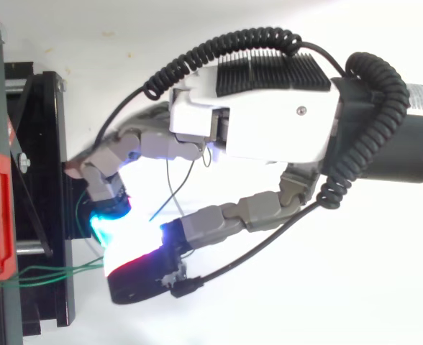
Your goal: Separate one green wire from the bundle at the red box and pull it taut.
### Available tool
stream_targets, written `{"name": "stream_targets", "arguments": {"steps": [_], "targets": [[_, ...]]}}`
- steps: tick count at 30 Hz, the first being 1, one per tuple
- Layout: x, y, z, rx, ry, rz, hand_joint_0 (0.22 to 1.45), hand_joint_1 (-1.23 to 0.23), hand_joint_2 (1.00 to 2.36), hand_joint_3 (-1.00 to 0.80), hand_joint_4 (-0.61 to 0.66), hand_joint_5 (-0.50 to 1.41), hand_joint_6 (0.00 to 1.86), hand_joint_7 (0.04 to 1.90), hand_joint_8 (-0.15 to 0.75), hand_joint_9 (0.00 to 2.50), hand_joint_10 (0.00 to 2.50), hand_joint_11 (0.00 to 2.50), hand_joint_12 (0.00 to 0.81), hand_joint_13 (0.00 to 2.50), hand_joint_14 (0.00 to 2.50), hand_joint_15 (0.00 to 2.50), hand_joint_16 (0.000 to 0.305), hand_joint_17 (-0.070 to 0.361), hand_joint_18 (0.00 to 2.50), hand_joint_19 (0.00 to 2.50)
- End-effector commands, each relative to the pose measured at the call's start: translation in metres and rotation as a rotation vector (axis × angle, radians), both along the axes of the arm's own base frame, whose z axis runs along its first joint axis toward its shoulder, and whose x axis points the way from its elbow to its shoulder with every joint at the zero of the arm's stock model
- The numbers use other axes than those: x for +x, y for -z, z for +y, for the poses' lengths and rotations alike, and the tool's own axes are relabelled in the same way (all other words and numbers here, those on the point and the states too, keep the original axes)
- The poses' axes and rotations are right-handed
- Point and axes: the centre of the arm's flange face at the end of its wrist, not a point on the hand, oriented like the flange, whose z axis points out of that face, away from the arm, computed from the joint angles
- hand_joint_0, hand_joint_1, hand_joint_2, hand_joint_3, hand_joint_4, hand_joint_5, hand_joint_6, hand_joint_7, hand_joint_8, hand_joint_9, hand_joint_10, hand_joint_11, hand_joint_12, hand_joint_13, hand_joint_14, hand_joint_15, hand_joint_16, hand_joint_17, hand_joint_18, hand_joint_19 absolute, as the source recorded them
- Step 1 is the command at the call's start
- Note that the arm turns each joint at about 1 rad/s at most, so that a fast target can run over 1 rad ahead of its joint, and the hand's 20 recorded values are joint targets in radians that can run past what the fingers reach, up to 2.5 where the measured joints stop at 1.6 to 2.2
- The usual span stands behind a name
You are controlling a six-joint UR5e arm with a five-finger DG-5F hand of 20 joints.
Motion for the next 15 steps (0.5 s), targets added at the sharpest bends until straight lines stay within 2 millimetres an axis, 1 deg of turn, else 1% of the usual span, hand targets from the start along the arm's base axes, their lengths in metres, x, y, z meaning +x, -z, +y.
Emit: {"name": "stream_targets", "arguments": {"steps": [1,3,4,6,11,15], "targets": [[-0.008,0.004,-0.002,-0.06,0.0,0.067,0.6,-0.77,1.02,-0.04,-0.01,-0.13,0.88,1.16,0.255,0.6,0.01,0.18,0.368,0.65,0.01,0.28,0.051,0.115,0.6,0.31],[-0.012,0.01,-0.003,-0.066,-0.001,0.107,0.6,-0.77,1.02,-0.04,-0.01,-0.13,0.89,1.15,0.268,0.66,0.01,0.24,0.376,0.69,0.01,0.33,0.052,0.116,0.64,0.32],[-0.012,0.01,-0.003,-0.066,-0.001,0.107,0.6,-0.77,1.02,-0.04,-0.02,-0.13,0.89,1.15,0.27,0.67,0.01,0.25,0.375,0.7,0.01,0.33,0.052,0.116,0.64,0.33],[-0.02,0.017,-0.004,-0.066,0.0,0.166,0.6,-0.77,1.02,-0.04,-0.01,-0.13,0.89,1.14,0.279,0.7,0.01,0.27,0.376,0.7,0.01,0.33,0.052,0.116,0.65,0.33],[-0.023,0.019,-0.012,-0.02,0.02,0.179,0.6,-0.77,1.02,-0.04,0.01,-0.13,0.89,1.13,0.285,0.73,0.01,0.31,0.383,0.71,0.01,0.35,0.052,0.118,0.66,0.35],[-0.027,0.021,-0.012,0.027,0.029,0.215,0.6,-0.76,1.02,-0.04,0.01,-0.13,0.9,1.12,0.294,0.76,0.01,0.34,0.386,0.72,0.01,0.35,0.053,0.119,0.67,0.35]]}}
